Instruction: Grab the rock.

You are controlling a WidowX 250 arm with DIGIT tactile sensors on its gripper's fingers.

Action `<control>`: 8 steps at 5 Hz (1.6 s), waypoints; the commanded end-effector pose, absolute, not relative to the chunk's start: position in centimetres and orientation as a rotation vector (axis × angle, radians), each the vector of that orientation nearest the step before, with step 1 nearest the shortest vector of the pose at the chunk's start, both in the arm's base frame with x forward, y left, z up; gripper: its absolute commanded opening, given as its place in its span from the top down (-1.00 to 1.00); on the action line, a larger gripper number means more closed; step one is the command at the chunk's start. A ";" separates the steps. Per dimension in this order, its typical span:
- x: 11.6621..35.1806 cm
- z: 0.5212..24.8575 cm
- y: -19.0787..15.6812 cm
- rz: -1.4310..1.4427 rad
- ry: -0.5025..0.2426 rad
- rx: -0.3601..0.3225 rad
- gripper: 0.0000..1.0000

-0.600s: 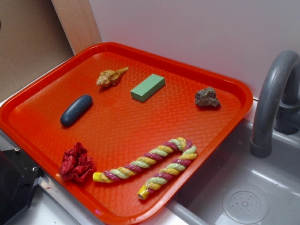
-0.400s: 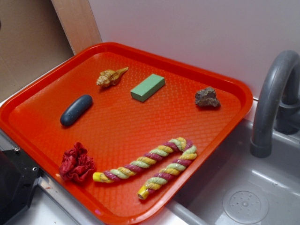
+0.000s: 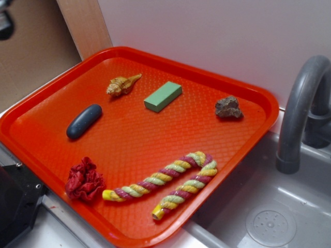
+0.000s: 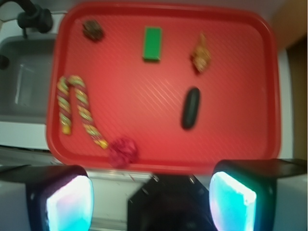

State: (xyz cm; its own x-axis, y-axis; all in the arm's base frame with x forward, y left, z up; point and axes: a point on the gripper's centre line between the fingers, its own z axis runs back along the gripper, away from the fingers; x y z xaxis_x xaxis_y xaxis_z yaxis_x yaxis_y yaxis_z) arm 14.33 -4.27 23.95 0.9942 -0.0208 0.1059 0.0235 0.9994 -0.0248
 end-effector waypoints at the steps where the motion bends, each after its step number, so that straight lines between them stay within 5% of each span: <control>1: 20.6 23.5 -8.0 -0.029 -0.335 -0.108 -1.00; 4: 29.9 16.3 -9.7 -0.008 -0.422 -0.089 -1.00; 8: 34.6 7.2 -16.0 -0.009 -0.372 -0.095 -1.00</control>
State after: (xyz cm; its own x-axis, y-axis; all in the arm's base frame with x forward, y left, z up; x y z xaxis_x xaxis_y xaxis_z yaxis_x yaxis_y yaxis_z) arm 33.88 -14.68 4.89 0.9522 0.0220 0.3047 -0.0027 0.9980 -0.0636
